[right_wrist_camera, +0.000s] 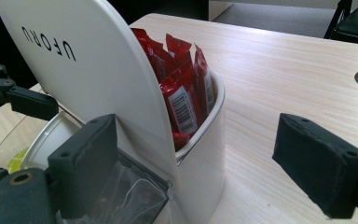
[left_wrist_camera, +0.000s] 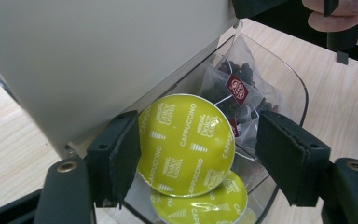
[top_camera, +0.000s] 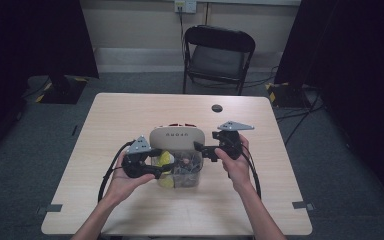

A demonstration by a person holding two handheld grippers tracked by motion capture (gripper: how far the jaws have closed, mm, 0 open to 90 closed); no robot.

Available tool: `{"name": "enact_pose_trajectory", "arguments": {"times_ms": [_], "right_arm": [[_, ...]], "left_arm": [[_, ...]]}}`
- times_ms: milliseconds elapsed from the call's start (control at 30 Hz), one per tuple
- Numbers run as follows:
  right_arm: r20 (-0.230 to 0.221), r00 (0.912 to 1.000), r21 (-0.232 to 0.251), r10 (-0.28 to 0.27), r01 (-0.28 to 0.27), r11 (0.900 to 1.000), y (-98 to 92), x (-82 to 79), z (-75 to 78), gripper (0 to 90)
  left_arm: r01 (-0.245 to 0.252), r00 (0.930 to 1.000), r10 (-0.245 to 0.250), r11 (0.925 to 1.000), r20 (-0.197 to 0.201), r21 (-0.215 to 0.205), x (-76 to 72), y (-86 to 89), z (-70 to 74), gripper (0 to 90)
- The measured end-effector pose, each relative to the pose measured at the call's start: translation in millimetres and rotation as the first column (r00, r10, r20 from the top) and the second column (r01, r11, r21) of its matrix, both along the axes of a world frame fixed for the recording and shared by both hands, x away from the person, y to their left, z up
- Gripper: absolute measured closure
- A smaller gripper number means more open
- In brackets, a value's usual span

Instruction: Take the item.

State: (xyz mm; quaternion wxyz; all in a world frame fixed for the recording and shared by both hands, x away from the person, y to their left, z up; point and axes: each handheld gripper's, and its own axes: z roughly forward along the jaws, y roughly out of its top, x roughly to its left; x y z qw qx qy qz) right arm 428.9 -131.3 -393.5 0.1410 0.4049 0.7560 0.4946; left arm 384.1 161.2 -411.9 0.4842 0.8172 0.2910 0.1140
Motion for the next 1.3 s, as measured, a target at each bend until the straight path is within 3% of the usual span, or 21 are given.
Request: {"name": "enact_pose_trajectory", "arguments": {"times_ms": [367, 567, 700, 767, 867, 1000, 1300], "right_arm": [[0.0, 1.0, 0.0, 0.0, 0.0, 1.0, 0.1, 0.1, -0.1, 13.2], [-0.001, 1.0, 0.001, 0.001, -0.001, 1.0, 0.0, 0.3, -0.1, 13.0], [-0.002, 1.0, 0.0, 0.001, -0.001, 1.0, 0.0, 0.6, -0.2, 12.5], [-0.002, 1.0, 0.001, 0.0, 0.0, 1.0, 0.3, 0.6, -0.2, 12.5], [-0.001, 1.0, 0.001, 0.0, 0.0, 1.0, 0.5, 0.6, -0.3, 12.6], [0.001, 1.0, 0.001, 0.001, -0.001, 1.0, 0.5, 0.3, -0.2, 13.0], [-0.001, 1.0, 0.003, 0.001, -0.001, 1.0, 0.2, 0.3, -0.2, 13.0]], "left_arm": [[0.027, 0.9992, -0.027, 0.9995, -0.028, 0.016, 3.9, -5.5, -5.5, 36.2], [0.017, 0.9998, -0.016, 0.9994, -0.014, 0.029, 4.4, -4.1, -5.4, 43.0], [0.026, 0.9996, -0.025, 0.9994, -0.008, 0.022, 3.7, -5.9, -6.2, 41.9], [0.023, 0.9997, -0.023, 0.9989, 0.001, 0.041, 2.0, -8.2, -6.1, 38.1], [0.043, 0.9988, -0.041, 0.9979, -0.025, 0.05, 3.0, -10.4, -8.7, 47.6], [0.045, 0.9987, -0.044, 0.9988, -0.027, 0.022, 4.6, -8.3, -10.2, 51.9], [0.051, 0.9982, -0.051, 0.9983, -0.031, 0.027, 4.4, -6.8, -8.0, 53.5]]}}
